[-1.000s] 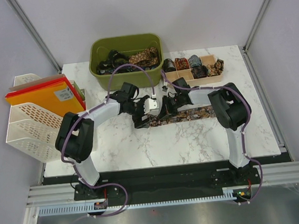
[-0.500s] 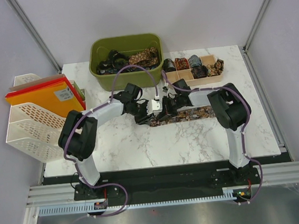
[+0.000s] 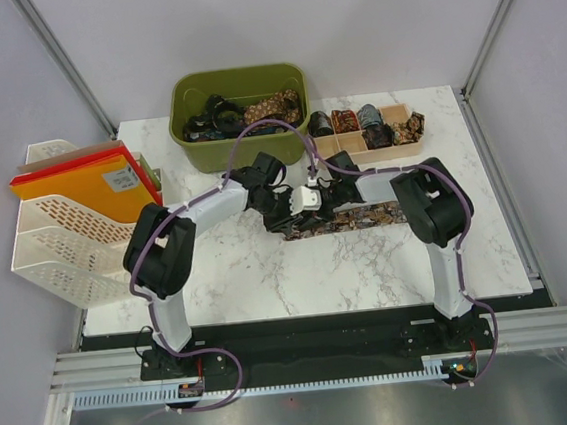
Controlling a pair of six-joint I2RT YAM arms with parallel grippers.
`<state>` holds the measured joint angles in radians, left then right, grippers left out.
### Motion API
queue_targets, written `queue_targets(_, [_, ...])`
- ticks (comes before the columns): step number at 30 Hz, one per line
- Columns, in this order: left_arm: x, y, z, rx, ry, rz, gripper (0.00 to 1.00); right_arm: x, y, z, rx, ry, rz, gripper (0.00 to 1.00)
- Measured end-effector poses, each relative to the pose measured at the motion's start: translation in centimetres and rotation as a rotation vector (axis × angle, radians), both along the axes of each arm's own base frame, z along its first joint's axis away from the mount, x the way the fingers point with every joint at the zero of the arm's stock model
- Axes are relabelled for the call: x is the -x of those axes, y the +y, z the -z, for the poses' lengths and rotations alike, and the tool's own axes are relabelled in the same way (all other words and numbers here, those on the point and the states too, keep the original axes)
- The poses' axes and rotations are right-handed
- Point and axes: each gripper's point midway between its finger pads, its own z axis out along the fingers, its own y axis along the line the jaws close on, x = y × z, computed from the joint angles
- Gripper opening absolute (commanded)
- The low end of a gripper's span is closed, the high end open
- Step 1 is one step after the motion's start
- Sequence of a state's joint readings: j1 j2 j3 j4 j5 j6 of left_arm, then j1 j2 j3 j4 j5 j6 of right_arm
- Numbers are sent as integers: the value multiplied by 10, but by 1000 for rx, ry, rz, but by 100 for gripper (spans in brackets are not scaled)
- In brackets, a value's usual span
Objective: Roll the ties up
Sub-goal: Roll the tie at the center of the board.
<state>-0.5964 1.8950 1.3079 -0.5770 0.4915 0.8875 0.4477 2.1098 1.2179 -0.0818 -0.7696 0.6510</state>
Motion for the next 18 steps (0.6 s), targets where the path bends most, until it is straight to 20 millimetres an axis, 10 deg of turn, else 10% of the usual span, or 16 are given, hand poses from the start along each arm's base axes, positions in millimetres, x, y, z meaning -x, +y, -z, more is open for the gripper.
queue_targets(8, [1,2,11,-48,39,-12,36,0,-15,-8,15,28,6,47])
queue_targets(18, [0,-4,13,-58,43,-2,37,-2,-28,-32,5,-15,-1,56])
